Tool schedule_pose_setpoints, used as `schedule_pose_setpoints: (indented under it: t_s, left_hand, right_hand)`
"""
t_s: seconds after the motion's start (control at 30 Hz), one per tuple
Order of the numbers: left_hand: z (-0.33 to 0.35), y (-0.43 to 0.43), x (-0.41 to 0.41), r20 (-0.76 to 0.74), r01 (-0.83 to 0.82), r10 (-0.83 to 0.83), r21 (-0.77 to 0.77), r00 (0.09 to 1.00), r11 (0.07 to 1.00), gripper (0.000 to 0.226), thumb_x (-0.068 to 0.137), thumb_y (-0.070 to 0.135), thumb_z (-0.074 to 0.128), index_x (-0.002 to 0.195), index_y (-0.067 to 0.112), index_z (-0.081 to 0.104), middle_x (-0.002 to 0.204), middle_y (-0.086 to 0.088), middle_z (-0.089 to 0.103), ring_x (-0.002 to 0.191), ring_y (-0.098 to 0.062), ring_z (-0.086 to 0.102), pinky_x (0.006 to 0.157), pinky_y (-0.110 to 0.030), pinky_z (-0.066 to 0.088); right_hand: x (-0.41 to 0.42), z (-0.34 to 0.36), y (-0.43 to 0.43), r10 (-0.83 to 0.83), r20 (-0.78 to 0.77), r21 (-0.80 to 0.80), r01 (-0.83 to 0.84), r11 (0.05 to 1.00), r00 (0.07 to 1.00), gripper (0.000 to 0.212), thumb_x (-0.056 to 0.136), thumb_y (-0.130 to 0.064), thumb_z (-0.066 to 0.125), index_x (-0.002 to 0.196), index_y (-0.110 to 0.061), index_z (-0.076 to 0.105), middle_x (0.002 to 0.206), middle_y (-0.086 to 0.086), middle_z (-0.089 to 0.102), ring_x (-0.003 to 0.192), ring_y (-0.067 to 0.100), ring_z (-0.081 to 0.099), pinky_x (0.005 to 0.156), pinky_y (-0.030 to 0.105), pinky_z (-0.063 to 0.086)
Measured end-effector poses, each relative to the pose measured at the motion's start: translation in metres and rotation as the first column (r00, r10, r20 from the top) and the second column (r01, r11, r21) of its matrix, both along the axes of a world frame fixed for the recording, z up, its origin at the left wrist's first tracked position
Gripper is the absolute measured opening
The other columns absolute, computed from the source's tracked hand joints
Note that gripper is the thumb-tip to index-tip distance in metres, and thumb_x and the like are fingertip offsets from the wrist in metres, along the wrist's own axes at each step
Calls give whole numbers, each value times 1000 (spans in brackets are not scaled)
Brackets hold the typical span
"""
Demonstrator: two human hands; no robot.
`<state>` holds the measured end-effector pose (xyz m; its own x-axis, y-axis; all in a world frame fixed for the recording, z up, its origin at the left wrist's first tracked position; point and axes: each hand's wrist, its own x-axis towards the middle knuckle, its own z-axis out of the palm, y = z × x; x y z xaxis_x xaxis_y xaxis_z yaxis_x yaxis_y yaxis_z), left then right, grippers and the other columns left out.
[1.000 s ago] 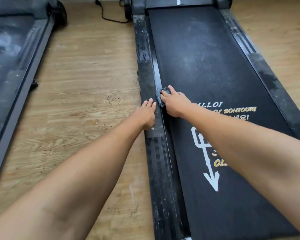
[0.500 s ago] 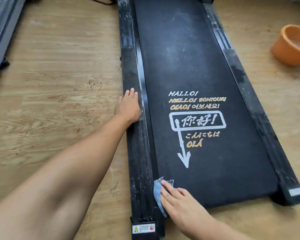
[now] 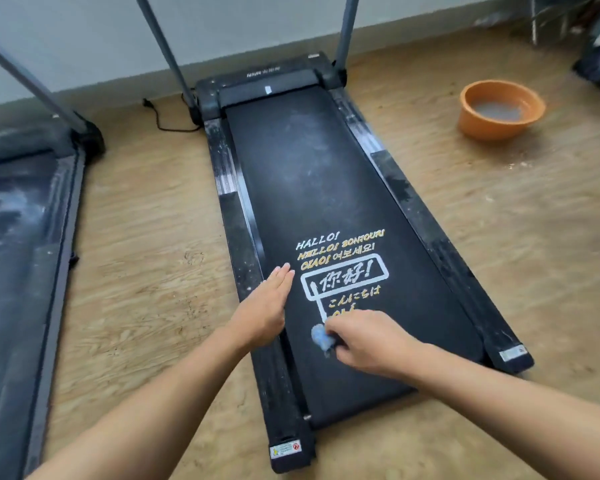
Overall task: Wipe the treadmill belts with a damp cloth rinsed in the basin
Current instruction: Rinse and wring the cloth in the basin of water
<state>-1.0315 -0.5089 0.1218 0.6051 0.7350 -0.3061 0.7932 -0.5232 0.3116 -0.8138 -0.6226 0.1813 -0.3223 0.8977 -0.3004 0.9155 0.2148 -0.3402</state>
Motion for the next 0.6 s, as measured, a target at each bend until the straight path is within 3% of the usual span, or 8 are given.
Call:
schedule_pose_setpoints:
  t_s: [0.17,0.3,0.37,0.43,0.5,0.6]
  left_hand:
    - [215,8,88,36,73,-76,92,996,993,85,93,-1,45,167,4,3,176,-11,-9,163,-25,-4,131,-38,12]
    - [412,-11,170,197,61,-90,146,976,987,82,95,0,42,167,4,2,176,-8,-11,163,-22,-1,129,-33,20]
    - [523,-32,209,247,75,-113,159,962,984,81,98,2,43,168,9,1,177,-2,-10,162,-20,11,122,-29,33]
    - [626,-54,242,330,85,-126,136,936,987,79,103,7,46,169,13,3,177,1,-7,160,-22,22,120,-32,34]
    - [729,-78,269,363,131,-160,103,918,986,78,104,8,46,169,15,4,177,2,-6,161,-19,18,123,-27,25]
    - [854,-118,291,405,153,-176,90,897,984,80,101,12,44,169,22,2,177,6,-1,160,-8,14,127,-22,17]
  right_hand:
    - [93,223,0,-230,55,93,225,970,972,14,87,-31,53,90,-26,41,90,-9,57,91,25,61,67,36,35]
    - [163,418,-32,-342,93,268,307,913,935,22,86,-35,60,90,-28,39,94,-6,66,90,21,65,63,31,31]
    - [193,525,-60,-337,151,412,251,876,929,33,72,-35,71,85,-31,41,77,-10,64,67,13,66,52,26,25]
    - [224,616,-84,-299,287,400,170,901,910,24,67,-38,66,79,-32,46,65,-11,60,51,10,61,42,26,25]
    - [250,715,-109,-290,326,406,143,902,900,13,77,-38,52,81,-32,42,69,-9,62,56,14,64,43,26,36]
    - [267,853,-153,-371,247,427,243,871,895,15,92,-41,51,94,-29,42,94,-3,68,83,25,67,67,39,52]
